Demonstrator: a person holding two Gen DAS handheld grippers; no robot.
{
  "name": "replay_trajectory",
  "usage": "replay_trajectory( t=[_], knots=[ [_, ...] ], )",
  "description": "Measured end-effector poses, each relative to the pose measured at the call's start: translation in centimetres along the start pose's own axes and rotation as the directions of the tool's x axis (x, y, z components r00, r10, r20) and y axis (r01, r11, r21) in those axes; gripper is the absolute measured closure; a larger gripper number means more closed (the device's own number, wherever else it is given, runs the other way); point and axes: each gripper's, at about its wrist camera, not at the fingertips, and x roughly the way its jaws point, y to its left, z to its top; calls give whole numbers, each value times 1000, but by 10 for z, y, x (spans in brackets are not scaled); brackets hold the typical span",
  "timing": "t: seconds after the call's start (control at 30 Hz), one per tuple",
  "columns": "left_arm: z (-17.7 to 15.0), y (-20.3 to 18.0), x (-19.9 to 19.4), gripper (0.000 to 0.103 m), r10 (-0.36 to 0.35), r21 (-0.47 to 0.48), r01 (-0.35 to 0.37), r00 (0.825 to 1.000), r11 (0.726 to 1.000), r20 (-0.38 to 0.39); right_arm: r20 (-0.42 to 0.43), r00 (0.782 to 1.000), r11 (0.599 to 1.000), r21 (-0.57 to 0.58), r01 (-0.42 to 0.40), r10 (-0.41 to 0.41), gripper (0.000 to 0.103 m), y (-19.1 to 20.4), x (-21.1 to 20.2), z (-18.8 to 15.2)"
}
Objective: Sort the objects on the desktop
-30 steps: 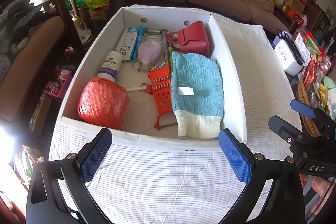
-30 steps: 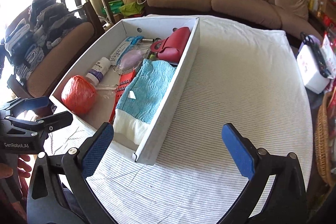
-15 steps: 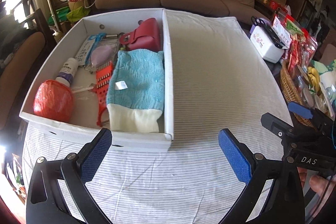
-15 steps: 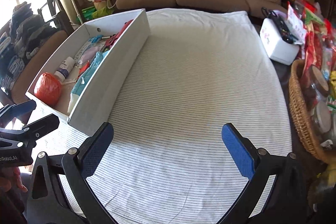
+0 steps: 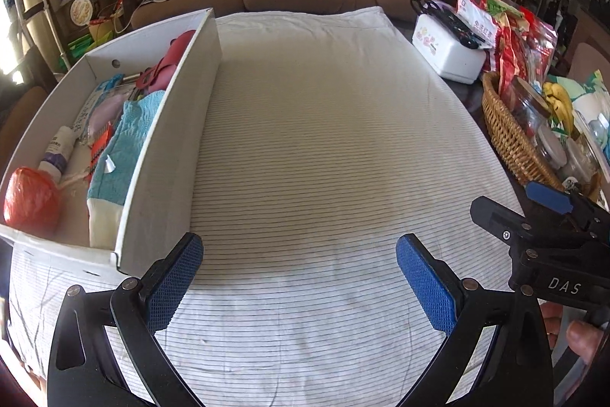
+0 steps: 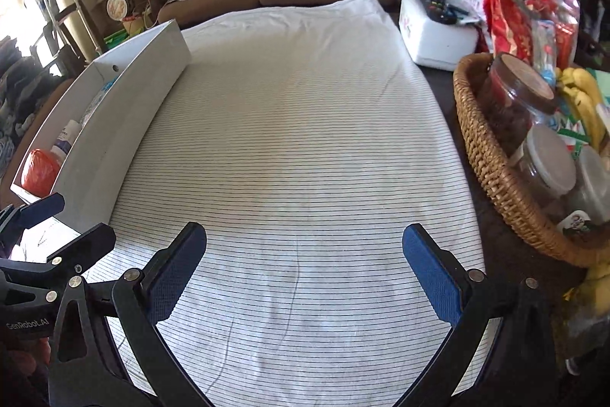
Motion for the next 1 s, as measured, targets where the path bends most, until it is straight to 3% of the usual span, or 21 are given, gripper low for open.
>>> replay_trajectory(
  t=[0.57,1.0],
  knots=[
    [-2,-8,91,0,39,-27,-41,997,999,-63,-43,998,998,-32,48,-50,0,-29,80,-7],
    [-6,-13,108,0,47,-10,-47,997,999,-55,-20,998,998,-21,53,-53,0,-25,99,-9]
  ],
)
